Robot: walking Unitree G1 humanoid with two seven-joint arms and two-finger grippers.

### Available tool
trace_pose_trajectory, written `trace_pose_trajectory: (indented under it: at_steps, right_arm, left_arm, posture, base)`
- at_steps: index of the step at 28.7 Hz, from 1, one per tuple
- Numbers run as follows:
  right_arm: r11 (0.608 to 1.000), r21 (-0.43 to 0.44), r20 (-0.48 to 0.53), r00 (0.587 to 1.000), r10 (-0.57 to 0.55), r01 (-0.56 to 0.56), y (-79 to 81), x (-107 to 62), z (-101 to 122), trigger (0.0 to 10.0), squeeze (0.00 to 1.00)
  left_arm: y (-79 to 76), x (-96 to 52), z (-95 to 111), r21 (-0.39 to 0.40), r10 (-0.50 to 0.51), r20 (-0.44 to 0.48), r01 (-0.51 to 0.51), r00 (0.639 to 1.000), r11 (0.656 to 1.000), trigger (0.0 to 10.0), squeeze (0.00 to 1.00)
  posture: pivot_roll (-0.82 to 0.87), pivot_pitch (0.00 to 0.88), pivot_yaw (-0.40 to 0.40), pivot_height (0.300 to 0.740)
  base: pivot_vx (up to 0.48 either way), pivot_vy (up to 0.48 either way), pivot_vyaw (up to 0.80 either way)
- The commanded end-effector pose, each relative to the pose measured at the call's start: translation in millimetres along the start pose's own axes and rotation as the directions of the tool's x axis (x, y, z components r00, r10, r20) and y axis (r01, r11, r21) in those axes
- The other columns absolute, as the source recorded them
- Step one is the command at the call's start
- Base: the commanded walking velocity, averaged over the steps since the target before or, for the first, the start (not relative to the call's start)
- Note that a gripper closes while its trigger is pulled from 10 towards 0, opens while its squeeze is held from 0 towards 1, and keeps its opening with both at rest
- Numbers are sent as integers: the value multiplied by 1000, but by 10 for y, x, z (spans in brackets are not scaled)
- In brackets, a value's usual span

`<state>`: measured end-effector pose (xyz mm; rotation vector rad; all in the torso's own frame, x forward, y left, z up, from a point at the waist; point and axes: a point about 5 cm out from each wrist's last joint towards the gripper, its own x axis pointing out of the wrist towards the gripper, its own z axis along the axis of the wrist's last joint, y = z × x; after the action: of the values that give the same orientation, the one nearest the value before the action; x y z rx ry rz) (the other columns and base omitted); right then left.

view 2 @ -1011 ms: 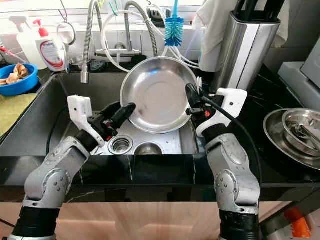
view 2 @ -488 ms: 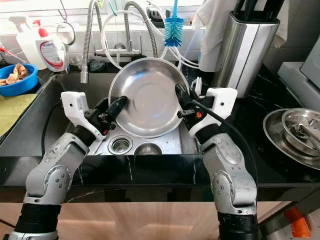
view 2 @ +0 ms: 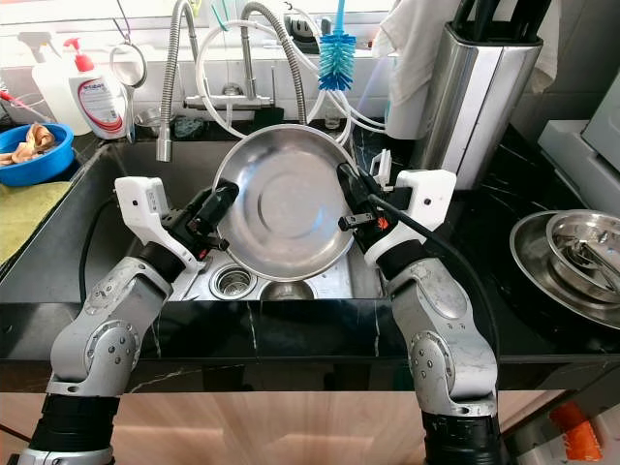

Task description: Kitchen organization

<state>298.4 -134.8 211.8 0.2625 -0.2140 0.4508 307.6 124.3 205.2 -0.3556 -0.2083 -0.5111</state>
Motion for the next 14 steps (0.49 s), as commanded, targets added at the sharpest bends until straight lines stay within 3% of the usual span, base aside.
trace_pose_trajectory:
  at_steps: [1, 12, 13, 14]
  right_arm:
    - [1000, -15, 15, 1000, 7, -7, 24, -2, 42, 10000, 0]
    - [1000, -7, 15, 1000, -1, 1, 8, 8, 41, 10000, 0]
    - [1000, -2, 17, 1000, -1, 1, 10, 9, 43, 10000, 1000]
    - [1000, 5, 20, 1000, -1, 1, 13, 11, 45, 10000, 1000]
  left_arm:
    - [32, 1, 16, 19, 17, 2, -17, 1000, 1000, 0, 0]
    - [53, 5, 33, 24, 26, 13, -27, 1000, 999, 0, 0]
    - [57, 8, 38, 22, 29, 15, -29, 999, 999, 0, 0]
    - [62, 9, 42, 20, 31, 17, -31, 999, 999, 0, 0]
  posture:
    - [-55, 0, 12, 740]
    - [-53, 0, 13, 740]
    - [-53, 0, 13, 740]
    - [-52, 0, 13, 740]
  base:
    - [0, 0, 0]
    - [0, 0, 0]
    - [0, 0, 0]
    - [0, 0, 0]
